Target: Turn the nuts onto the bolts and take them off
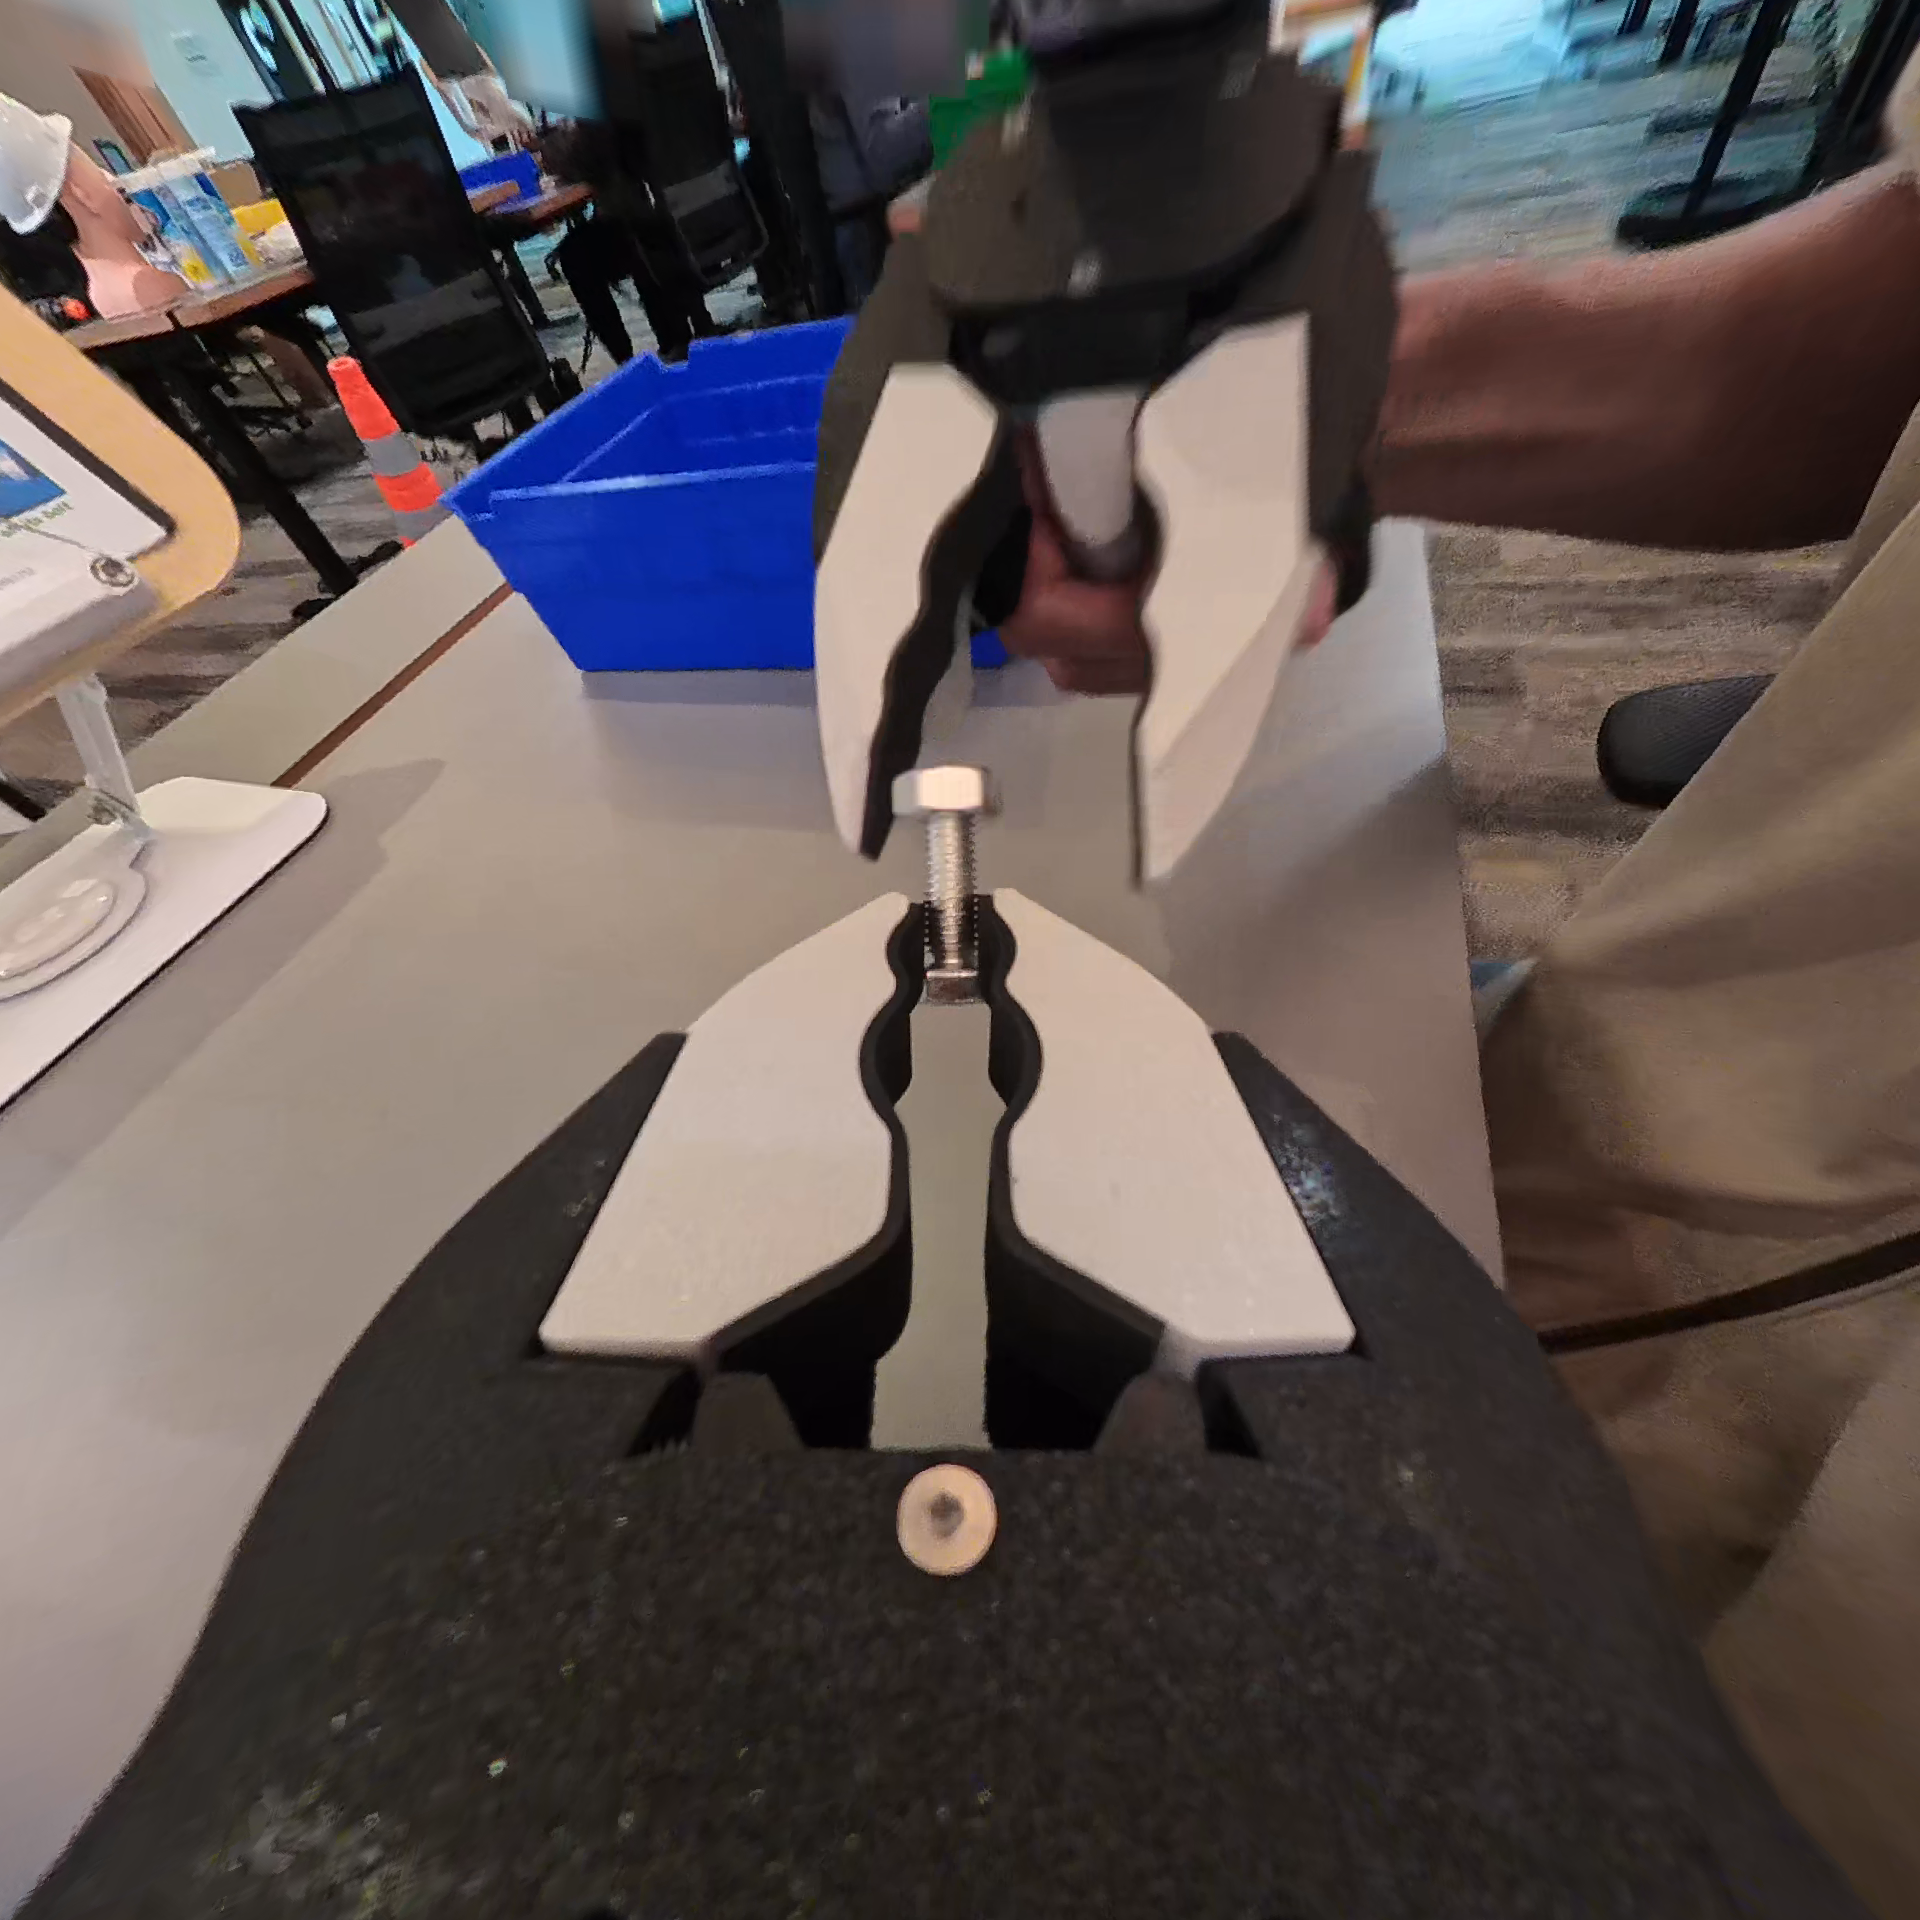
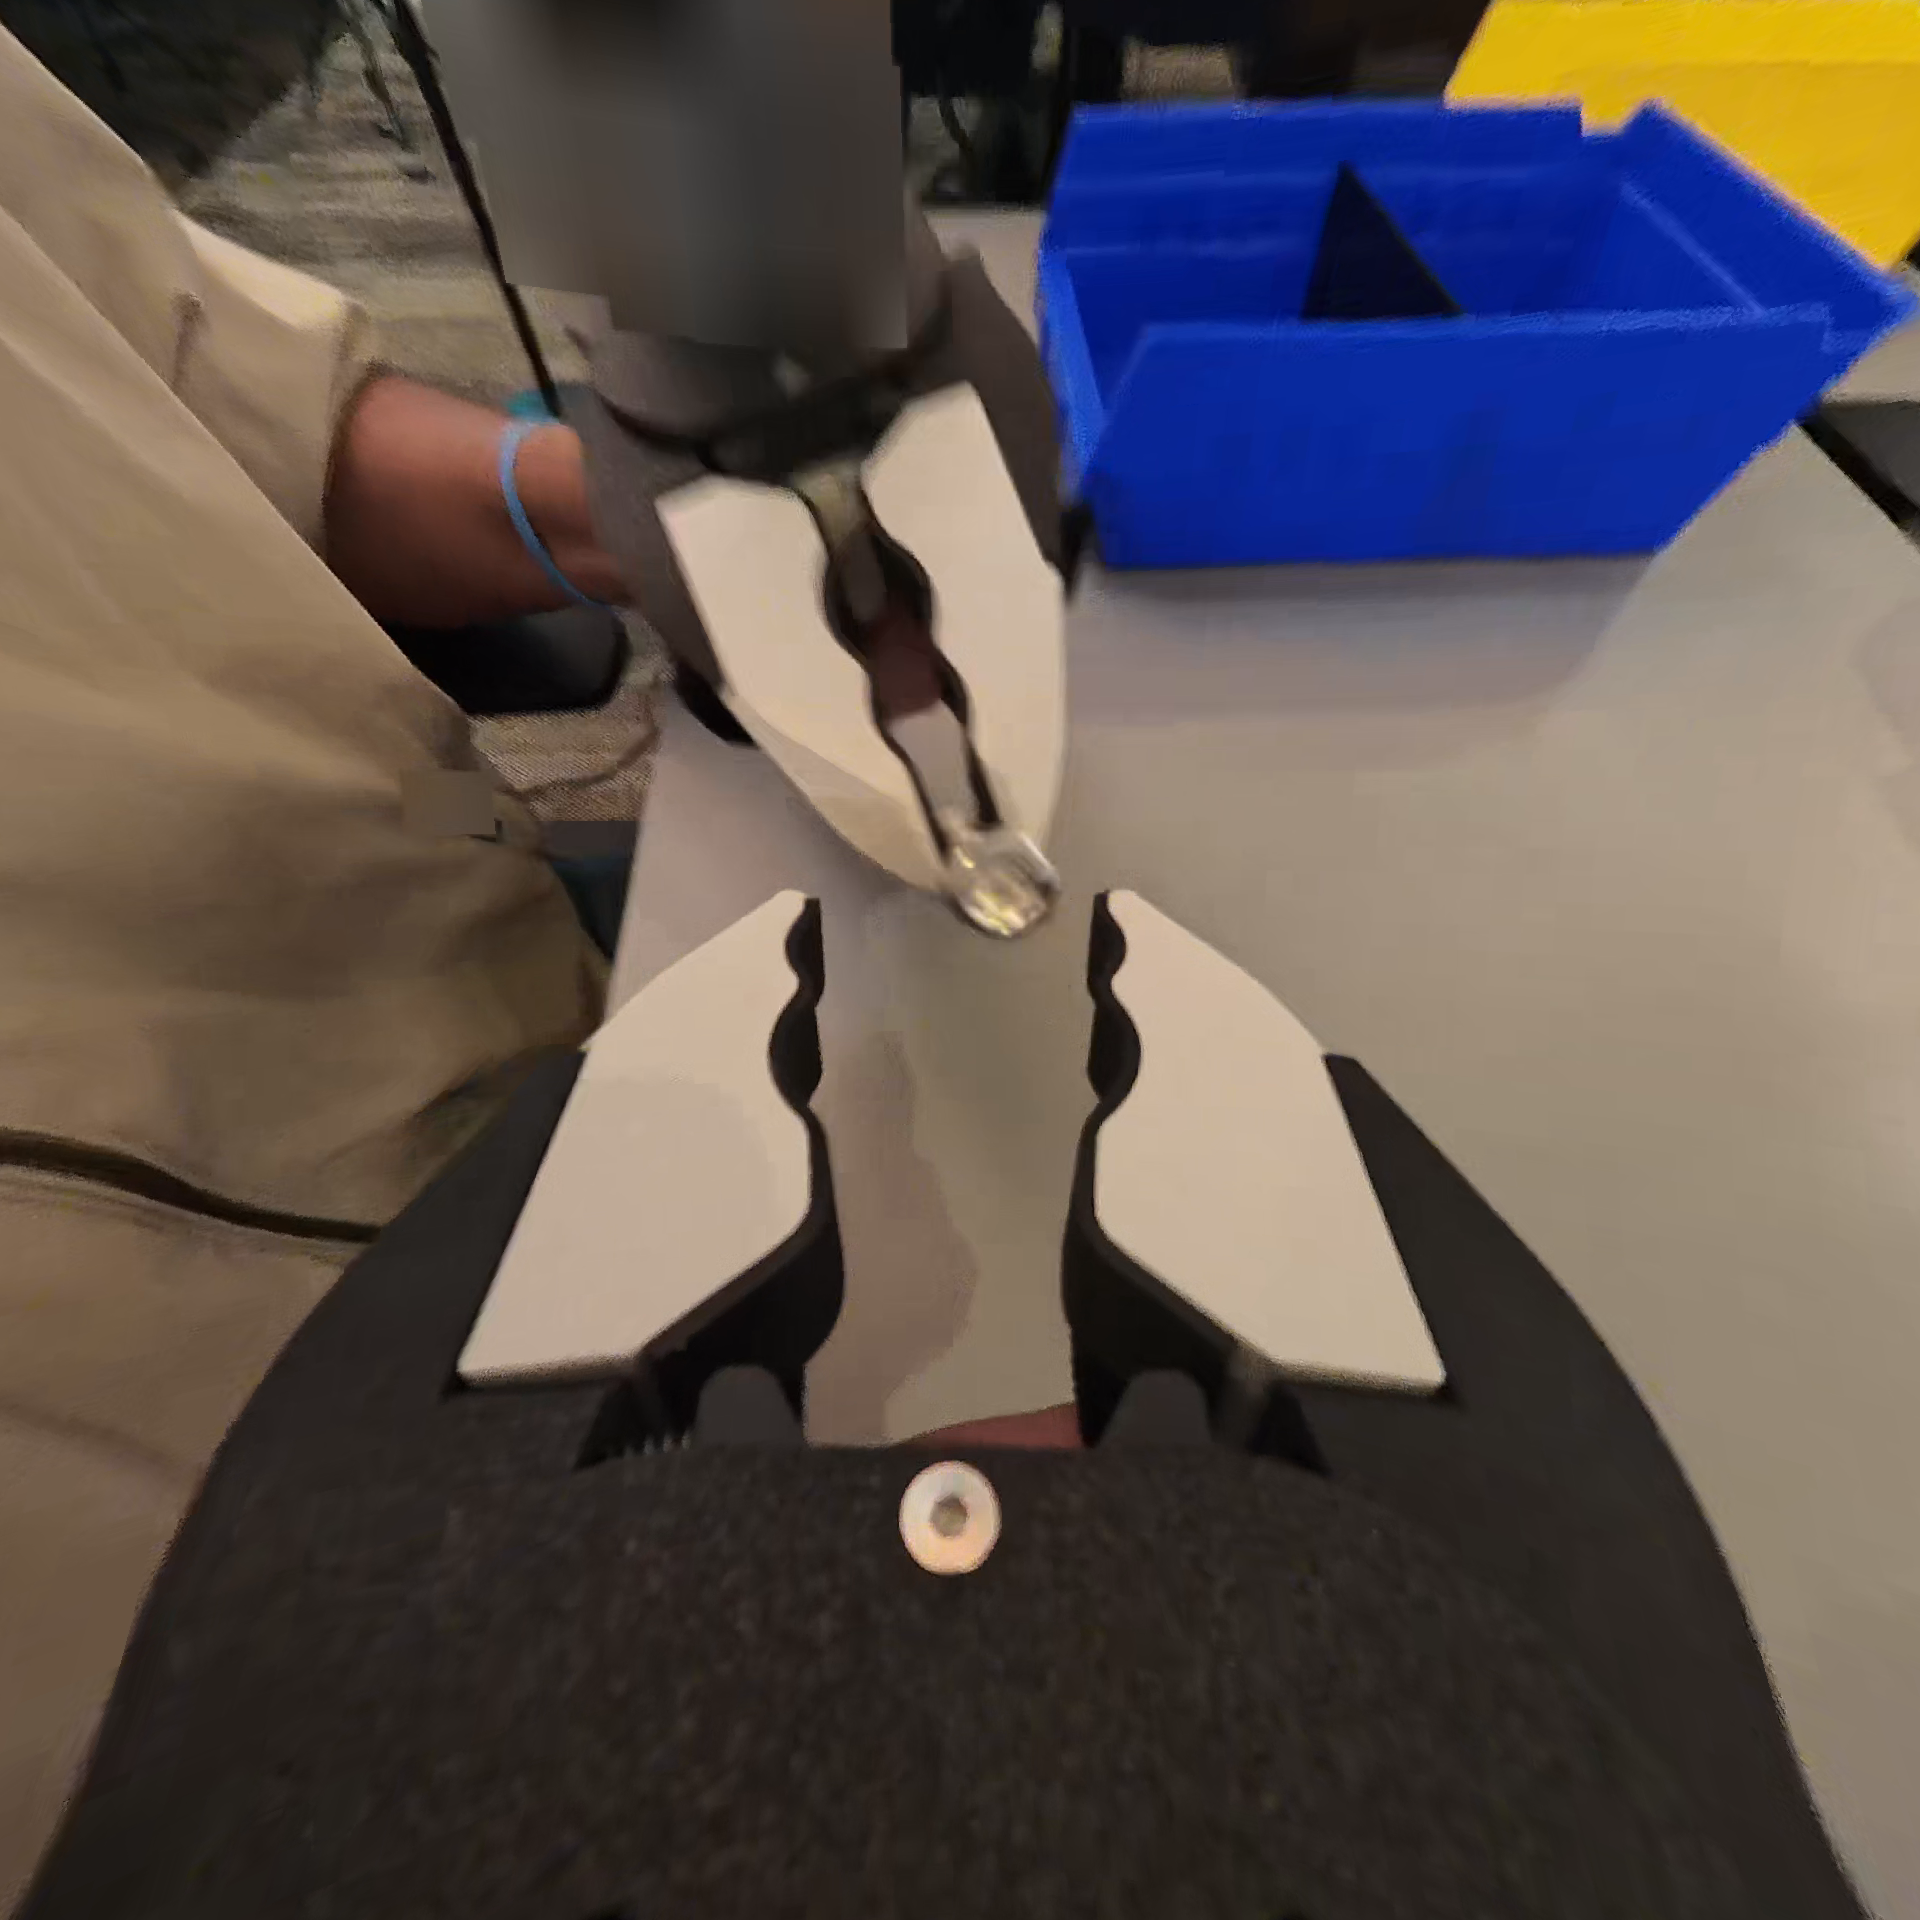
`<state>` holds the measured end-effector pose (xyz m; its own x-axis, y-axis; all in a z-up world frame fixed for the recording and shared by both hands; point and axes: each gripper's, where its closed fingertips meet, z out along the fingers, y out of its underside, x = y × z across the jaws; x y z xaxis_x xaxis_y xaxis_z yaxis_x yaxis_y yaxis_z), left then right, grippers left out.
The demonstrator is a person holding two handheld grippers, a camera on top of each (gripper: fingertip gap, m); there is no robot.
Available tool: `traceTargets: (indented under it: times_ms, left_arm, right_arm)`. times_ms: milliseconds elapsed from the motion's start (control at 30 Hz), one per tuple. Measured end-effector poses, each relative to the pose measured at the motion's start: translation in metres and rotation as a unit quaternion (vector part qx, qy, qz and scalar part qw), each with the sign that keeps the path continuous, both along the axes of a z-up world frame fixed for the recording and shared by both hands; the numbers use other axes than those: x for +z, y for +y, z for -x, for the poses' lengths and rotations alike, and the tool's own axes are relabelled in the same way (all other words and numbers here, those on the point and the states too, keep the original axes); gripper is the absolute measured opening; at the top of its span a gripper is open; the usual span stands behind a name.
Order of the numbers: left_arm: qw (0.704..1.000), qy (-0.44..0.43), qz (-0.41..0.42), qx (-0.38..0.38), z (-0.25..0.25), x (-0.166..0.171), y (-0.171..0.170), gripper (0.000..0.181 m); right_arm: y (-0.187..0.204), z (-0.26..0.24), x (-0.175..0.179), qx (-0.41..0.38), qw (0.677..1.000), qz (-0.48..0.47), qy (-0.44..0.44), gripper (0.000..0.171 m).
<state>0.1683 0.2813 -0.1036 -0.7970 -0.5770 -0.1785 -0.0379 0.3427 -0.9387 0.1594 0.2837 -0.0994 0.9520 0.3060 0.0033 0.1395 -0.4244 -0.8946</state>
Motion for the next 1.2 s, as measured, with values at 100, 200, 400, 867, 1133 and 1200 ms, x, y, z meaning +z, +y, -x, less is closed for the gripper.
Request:
traceTargets:
  times_ms: [100,200,400,867,1133,1200]
  left_arm:
    - [1.000,0.000,0.012,-0.008,0.002,0.006,-0.002,0.009]
    - [1.000,0.006,0.006,-0.004,0.000,0.000,0.000,0.009]
    - [1.000,0.000,0.022,-0.013,0.005,0.011,-0.002,0.009]
    - [0.999,-0.003,0.025,-0.020,0.008,0.017,-0.002,0.009]
    - [1.000,0.015,0.001,-0.018,0.004,0.001,0.000,0.009]
    - [1.000,0.003,0.009,-0.018,0.006,0.007,-0.001,0.009]
  right_arm:
    - [-0.004,-0.009,-0.004,-0.014,1.000,0.005,-0.006,0.050]
    - [-0.003,0.004,0.022,0.003,0.999,-0.034,-0.018,0.049]
    - [-0.005,-0.006,-0.002,-0.003,0.999,0.010,-0.030,0.051]
    - [-0.004,-0.006,-0.005,0.005,0.999,0.005,-0.031,0.049]
    - [0.002,0.013,0.009,0.032,0.997,-0.015,-0.070,0.049]
    - [-0.001,0.003,-0.005,0.024,0.998,0.010,-0.061,0.046]
